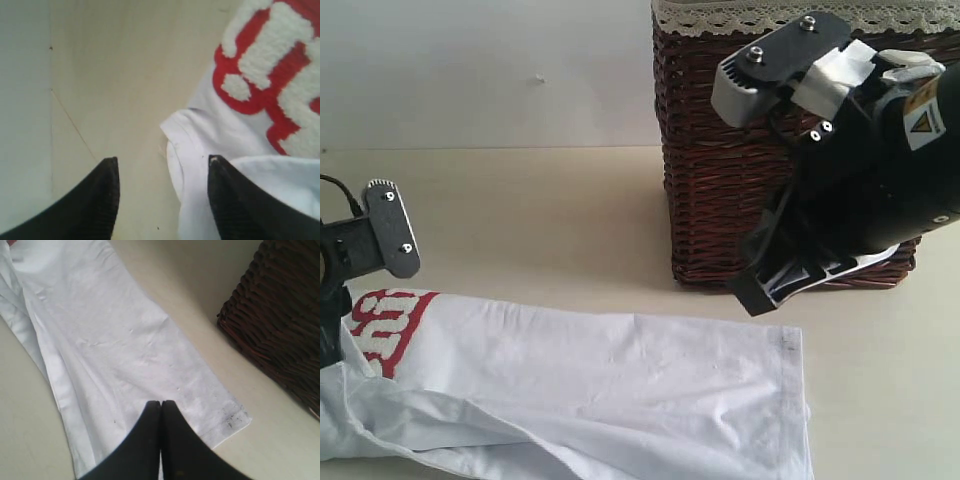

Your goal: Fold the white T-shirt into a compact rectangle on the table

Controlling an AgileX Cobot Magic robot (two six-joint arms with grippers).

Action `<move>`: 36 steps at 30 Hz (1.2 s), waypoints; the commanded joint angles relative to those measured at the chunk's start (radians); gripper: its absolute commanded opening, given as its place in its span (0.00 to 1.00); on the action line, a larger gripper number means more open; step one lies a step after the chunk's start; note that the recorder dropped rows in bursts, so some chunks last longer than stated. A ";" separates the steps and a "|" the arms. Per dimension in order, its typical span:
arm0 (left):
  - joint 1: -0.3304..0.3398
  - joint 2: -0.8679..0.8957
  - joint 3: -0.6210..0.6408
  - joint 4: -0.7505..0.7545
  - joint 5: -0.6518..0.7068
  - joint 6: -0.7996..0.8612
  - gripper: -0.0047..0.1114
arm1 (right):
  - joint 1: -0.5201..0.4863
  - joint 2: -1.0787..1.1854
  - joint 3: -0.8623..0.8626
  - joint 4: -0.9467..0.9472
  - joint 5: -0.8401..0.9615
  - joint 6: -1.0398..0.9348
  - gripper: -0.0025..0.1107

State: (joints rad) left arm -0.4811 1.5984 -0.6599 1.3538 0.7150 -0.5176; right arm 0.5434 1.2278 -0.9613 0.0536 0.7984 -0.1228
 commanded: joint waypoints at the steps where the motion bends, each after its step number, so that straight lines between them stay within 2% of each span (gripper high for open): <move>1: 0.022 0.003 -0.062 0.013 0.000 -0.111 0.50 | 0.003 -0.006 -0.005 -0.002 -0.011 -0.008 0.02; 6: 0.022 -0.032 -0.128 0.030 0.142 -0.296 0.50 | 0.003 -0.006 -0.005 -0.002 -0.011 -0.008 0.02; 8: 0.022 -0.053 -0.130 -0.033 0.181 -0.296 0.50 | 0.003 -0.006 -0.005 -0.002 -0.006 -0.008 0.02; 10: 0.022 -0.070 -0.130 -0.199 0.148 -0.128 0.50 | 0.003 -0.006 -0.005 0.005 -0.004 -0.008 0.02; 12: 0.022 -0.077 -0.130 -0.475 0.108 0.127 0.50 | 0.003 -0.006 -0.005 0.022 -0.002 -0.008 0.02; 15: 0.022 -0.077 -0.130 -0.769 0.096 0.354 0.50 | 0.003 -0.006 -0.005 0.023 0.000 -0.010 0.02; 18: 0.022 -0.073 -0.130 -0.782 0.096 0.322 0.55 | 0.003 -0.006 -0.005 0.023 0.005 -0.012 0.02; 19: 0.025 -0.071 -0.130 -0.763 0.087 0.316 0.59 | 0.003 -0.006 -0.005 0.023 0.007 -0.012 0.02; 22: 0.059 -0.051 -0.130 -0.652 0.085 0.215 0.59 | 0.003 -0.006 -0.005 0.023 0.007 -0.012 0.02; 24: 0.112 -0.030 -0.130 -0.685 0.065 0.223 0.59 | 0.003 -0.006 -0.005 0.023 0.004 -0.015 0.02; 26: 0.151 -0.012 -0.130 -0.808 0.002 0.323 0.58 | 0.003 -0.006 -0.005 0.023 -0.004 -0.015 0.02; 28: 0.156 0.005 -0.130 -0.841 -0.002 0.364 0.51 | 0.003 -0.006 -0.005 0.023 -0.004 -0.015 0.02; 30: 0.156 0.013 -0.130 -0.839 -0.002 0.364 0.36 | 0.003 -0.006 -0.005 0.023 -0.004 -0.015 0.02; 32: 0.156 0.017 -0.130 -0.839 -0.004 0.364 0.14 | 0.003 -0.006 -0.005 0.023 -0.004 -0.015 0.02; 33: 0.156 0.017 -0.132 -0.830 -0.004 0.364 0.08 | 0.003 -0.006 -0.005 0.023 -0.004 -0.015 0.02; 34: 0.156 0.017 -0.134 -0.820 -0.004 0.368 0.04 | 0.003 -0.006 -0.005 0.023 -0.004 -0.015 0.02; 36: 0.156 0.017 -0.140 -0.782 -0.004 0.368 0.04 | 0.003 -0.006 -0.005 0.023 -0.004 -0.015 0.02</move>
State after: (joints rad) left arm -0.3305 1.6163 -0.7874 0.5326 0.7169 -0.1520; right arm 0.5434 1.2278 -0.9613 0.0763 0.8044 -0.1278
